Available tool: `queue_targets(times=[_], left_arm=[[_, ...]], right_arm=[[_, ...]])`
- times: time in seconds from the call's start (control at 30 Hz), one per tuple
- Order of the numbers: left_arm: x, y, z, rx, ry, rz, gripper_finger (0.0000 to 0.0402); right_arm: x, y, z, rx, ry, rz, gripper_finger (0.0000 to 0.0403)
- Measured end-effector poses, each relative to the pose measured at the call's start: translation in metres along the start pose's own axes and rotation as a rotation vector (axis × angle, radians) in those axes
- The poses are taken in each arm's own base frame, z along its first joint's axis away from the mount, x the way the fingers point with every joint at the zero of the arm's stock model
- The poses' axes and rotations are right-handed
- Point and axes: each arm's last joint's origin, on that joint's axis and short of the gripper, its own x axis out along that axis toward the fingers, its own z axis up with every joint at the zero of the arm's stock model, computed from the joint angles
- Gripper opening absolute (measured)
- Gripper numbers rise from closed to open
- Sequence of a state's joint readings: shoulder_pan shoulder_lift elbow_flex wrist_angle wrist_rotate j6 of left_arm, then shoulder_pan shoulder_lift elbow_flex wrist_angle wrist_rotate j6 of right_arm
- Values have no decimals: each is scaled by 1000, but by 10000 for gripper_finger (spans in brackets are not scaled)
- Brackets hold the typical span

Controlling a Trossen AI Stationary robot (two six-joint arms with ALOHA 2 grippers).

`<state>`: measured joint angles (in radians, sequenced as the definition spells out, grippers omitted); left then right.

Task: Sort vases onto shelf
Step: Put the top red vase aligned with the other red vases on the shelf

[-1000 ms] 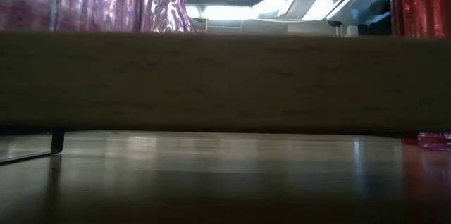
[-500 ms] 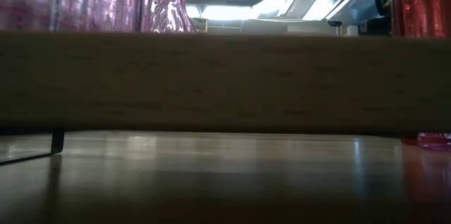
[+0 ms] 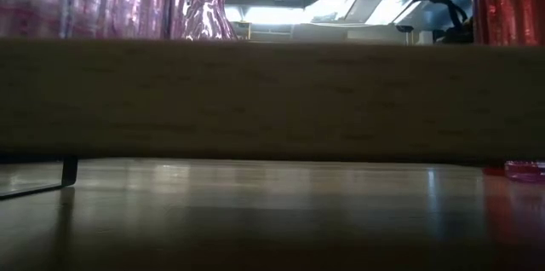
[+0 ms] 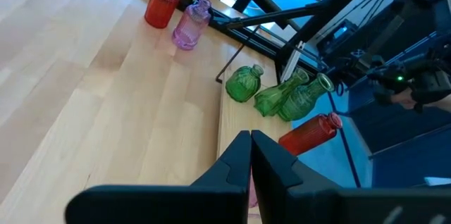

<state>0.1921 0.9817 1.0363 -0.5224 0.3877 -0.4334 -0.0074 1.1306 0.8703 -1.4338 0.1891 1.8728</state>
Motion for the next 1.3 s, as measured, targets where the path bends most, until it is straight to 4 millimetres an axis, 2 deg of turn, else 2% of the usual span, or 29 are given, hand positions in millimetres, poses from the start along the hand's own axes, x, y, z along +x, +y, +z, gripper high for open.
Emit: queue_targets(times=[0.47, 0.67, 0.9, 1.0, 1.3], left_arm=[[0, 0, 0, 25, 1, -1, 5], [0, -1, 0, 26, 9, -17, 5], [0, -1, 0, 25, 12, -24, 5], [0, -1, -1, 23, 16, -23, 5], [0, -1, -1, 15, 29, -42, 5]], right_arm=[[9, 7, -5, -34, 41, 83, 59], [5, 9, -5, -73, 79, 176, 11], [2, 4, -3, -115, 91, 208, 7], [-6, 5, -2, -148, 99, 229, 5], [-48, 23, 2, -261, 56, 399, 1]])
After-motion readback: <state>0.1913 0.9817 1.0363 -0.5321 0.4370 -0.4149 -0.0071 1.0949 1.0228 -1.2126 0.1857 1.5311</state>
